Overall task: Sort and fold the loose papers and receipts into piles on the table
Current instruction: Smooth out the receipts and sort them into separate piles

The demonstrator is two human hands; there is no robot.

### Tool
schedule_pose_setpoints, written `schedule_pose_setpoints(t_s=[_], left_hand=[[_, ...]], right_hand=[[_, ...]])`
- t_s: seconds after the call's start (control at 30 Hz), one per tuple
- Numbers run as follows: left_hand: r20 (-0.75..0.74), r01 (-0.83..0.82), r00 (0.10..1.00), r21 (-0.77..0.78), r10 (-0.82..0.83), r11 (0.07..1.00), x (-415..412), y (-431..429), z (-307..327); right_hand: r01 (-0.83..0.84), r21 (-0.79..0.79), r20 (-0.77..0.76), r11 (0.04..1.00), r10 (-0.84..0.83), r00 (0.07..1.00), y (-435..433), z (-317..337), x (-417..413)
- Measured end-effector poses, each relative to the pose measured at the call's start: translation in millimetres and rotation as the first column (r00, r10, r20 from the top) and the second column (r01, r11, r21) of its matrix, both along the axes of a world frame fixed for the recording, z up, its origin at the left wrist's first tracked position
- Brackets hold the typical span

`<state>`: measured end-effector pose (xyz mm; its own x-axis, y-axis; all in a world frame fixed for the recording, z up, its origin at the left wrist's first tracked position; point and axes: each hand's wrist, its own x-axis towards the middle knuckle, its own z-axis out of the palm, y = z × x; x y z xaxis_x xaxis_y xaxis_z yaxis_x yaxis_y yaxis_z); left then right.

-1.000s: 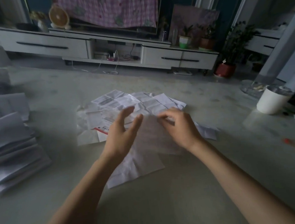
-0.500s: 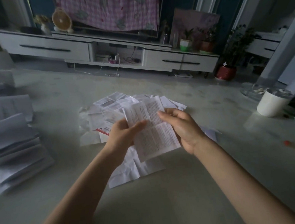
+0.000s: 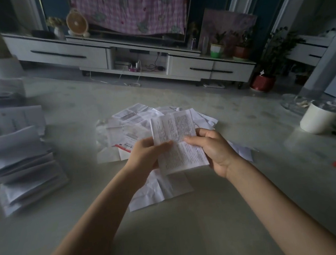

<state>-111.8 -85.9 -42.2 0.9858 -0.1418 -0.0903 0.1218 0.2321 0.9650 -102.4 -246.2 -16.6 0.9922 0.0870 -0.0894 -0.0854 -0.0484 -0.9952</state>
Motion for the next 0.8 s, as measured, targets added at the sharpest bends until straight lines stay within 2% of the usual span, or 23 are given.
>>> schedule_pose_setpoints(t_s=[0.13, 0.2, 0.27, 0.33, 0.4, 0.43, 0.53, 0.6, 0.73, 0.8], left_hand=[[-0.037, 0.022, 0.999, -0.037, -0.023, 0.999, 0.9, 0.4, 5.6], [-0.078, -0.037, 0.997, -0.096, 0.029, 0.995, 1.9, -0.5, 7.6], [-0.158, -0.062, 0.987, -0.236, 0.025, 0.97, 3.1, -0.2, 7.7], [-0.177, 0.016, 0.982, -0.294, -0.071, 0.956, 2.8, 1.5, 8.5], [-0.143, 0.116, 0.979, -0.194, -0.145, 0.974, 0.5, 1.0, 7.6], [-0.115, 0.112, 0.985, -0.119, -0.125, 0.987, 0.0, -0.5, 6.1], [-0.006, -0.039, 0.999, 0.04, 0.039, 0.998, 1.3, -1.0, -0.7], [0.049, -0.104, 0.994, 0.059, 0.101, 0.993, 2.3, 1.1, -3.0], [0.116, -0.117, 0.988, 0.093, 0.106, 0.989, 0.3, -0.6, 0.3], [0.084, -0.115, 0.99, 0.048, 0.111, 0.992, -1.1, -1.9, 2.2]], right_hand=[[0.026, 0.069, -0.043, 0.997, -0.023, 0.999, -1.4, -0.7, 4.1], [0.024, 0.138, -0.033, 0.99, -0.02, 0.999, -1.5, -1.4, 2.8], [0.032, 0.155, 0.032, 0.987, -0.037, 0.999, -1.8, -4.5, 2.6], [0.058, 0.09, 0.148, 0.994, -0.071, 0.987, -0.7, -8.7, 4.5], [0.103, -0.039, 0.268, 0.994, -0.089, 0.959, 1.8, -11.4, 5.2], [0.11, -0.086, 0.297, 0.99, -0.08, 0.952, 2.6, -11.9, 5.1], [0.066, -0.042, 0.202, 0.997, -0.056, 0.978, -0.2, -7.2, 5.9], [0.034, -0.024, 0.12, 0.999, -0.031, 0.992, -5.9, -2.8, 5.7], [-0.08, -0.289, 0.084, 0.954, 0.109, 0.99, -10.7, 1.8, -2.3], [-0.005, -0.351, 0.151, 0.936, 0.062, 0.987, -12.2, 4.9, -2.0]])
